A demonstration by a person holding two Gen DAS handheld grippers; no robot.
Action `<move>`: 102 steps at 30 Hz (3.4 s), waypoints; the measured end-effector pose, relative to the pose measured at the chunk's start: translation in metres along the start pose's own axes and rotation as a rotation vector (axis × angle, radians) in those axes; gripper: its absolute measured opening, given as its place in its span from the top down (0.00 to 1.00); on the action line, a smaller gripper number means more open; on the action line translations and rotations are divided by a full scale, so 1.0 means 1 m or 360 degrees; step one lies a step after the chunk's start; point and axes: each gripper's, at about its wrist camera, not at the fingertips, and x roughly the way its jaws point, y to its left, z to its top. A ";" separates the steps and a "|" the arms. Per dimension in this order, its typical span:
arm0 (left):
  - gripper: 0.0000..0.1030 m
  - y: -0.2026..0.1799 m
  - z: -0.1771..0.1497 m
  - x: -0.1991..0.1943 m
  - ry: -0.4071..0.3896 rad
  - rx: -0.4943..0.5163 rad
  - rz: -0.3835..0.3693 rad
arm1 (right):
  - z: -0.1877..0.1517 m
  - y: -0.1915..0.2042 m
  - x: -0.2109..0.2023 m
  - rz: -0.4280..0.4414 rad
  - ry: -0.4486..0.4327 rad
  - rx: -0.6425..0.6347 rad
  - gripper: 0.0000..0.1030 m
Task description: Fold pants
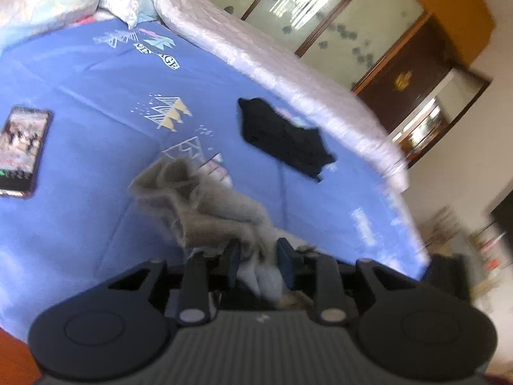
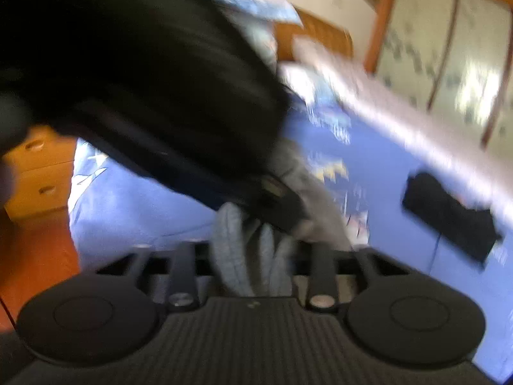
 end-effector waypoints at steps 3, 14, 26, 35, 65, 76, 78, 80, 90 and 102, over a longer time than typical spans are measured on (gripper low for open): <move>0.74 0.009 0.006 -0.017 -0.0118 -0.0060 -0.0043 | 0.003 -0.032 0.002 0.0003 0.0054 0.0279 0.73; 0.73 0.013 -0.008 0.031 0.0141 -0.0154 -0.0017 | -0.032 -0.183 -0.097 0.0011 -0.0280 0.1356 0.73; 0.65 -0.097 -0.049 0.139 0.0527 0.0323 -0.0074 | -0.215 -0.205 -0.207 -0.0254 -0.0411 0.2121 0.69; 0.57 -0.142 -0.079 0.186 0.0614 0.0644 0.0158 | -0.155 -0.171 -0.219 -0.0516 -0.0567 0.1269 0.68; 0.26 -0.130 -0.090 0.214 0.0757 0.0700 0.0301 | -0.163 -0.261 -0.208 -0.0550 -0.0316 0.1429 0.79; 0.30 -0.137 -0.082 0.205 0.0754 0.0714 0.0255 | -0.218 -0.270 -0.202 -0.0839 -0.0275 0.1741 0.44; 0.32 -0.145 -0.070 0.191 0.0662 0.0725 0.0217 | -0.211 -0.264 -0.218 -0.0902 -0.0363 0.1694 0.44; 0.34 -0.157 -0.057 0.176 0.0534 0.0749 0.0141 | -0.204 -0.256 -0.237 -0.0994 -0.0473 0.1624 0.44; 0.62 -0.202 -0.061 0.226 0.0507 0.1030 0.0107 | -0.191 -0.215 -0.233 -0.0733 -0.0385 0.1349 0.54; 0.28 -0.160 -0.057 0.260 0.0591 0.0828 0.0403 | -0.218 -0.220 -0.222 -0.0698 -0.0240 0.1567 0.54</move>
